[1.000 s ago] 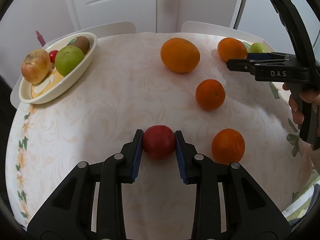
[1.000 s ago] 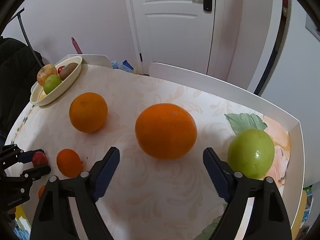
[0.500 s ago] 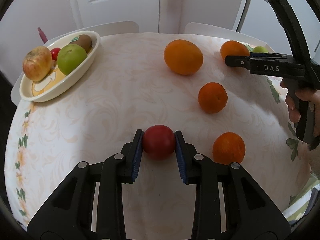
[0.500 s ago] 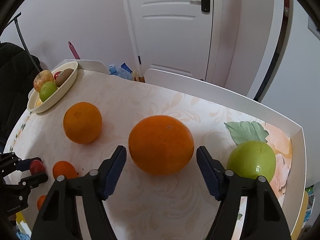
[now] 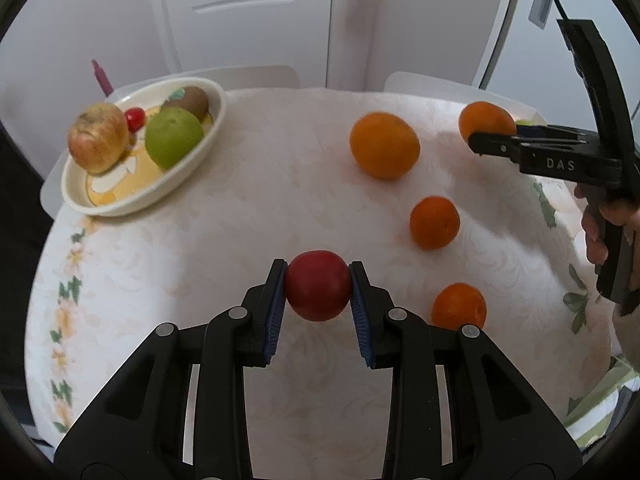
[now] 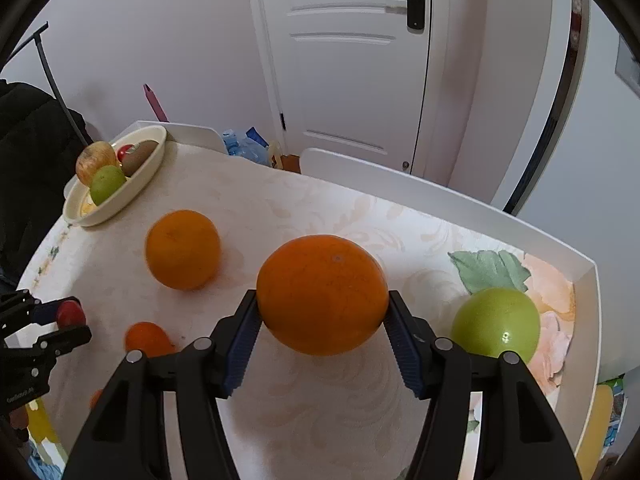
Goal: Organize fruits
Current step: 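Grasp the red tomato with the left tool while the right tool grasps the large orange, then carry both fruits over the bowl and open the left tool to drop the tomato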
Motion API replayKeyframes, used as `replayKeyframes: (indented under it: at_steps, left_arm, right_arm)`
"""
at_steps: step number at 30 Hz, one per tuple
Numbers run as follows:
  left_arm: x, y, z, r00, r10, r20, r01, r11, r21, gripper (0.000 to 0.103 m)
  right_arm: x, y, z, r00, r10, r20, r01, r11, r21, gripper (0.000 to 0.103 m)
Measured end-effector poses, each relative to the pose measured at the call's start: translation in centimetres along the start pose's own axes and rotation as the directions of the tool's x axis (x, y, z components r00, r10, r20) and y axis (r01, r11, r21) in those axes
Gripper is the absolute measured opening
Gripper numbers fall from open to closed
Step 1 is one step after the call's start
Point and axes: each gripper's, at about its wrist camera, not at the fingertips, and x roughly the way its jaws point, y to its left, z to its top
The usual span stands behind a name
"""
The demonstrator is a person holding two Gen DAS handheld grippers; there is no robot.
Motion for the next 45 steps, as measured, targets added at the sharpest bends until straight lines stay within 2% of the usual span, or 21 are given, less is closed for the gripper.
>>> replayKeyframes:
  at_steps: [9,15,23,30,36,45]
  left_arm:
    - [-4.0,2.8,2.5,0.998,-0.005,0.062,0.005,1.000,0.007,0.035]
    - [-6.4,6.8,4.2,0.996,0.002,0.092,-0.004,1.000,0.021,0.035]
    - [-7.5,11.8,5.8,0.994,0.014,0.108,-0.019,0.999,0.045,0.035]
    - [-6.6,15.7,6.2,0.995,0.014,0.099,-0.019,0.998,0.052,0.035]
    - [-4.1,18.6,6.5,0.996,0.009,0.086,-0.014,0.998,0.062,0.035]
    - [0.0,20.2,6.7,0.999,-0.017,0.049,0.013,0.997,0.074,0.035]
  right_arm:
    - [-3.9,2.5,1.6,0.999,-0.007,0.036,0.007,1.000,0.006,0.057]
    - [-6.2,5.5,3.7,0.998,0.000,0.058,-0.001,1.000,0.027,0.057]
    - [-6.7,10.5,5.4,0.997,0.018,0.076,-0.021,0.999,0.042,0.057]
    - [-5.3,14.6,6.7,0.997,0.037,0.072,-0.040,0.998,0.046,0.057]
    - [-3.3,17.2,7.7,0.997,0.045,0.062,-0.049,0.997,0.053,0.057]
    - [0.0,19.2,8.9,0.998,0.047,0.032,-0.049,0.997,0.067,0.057]
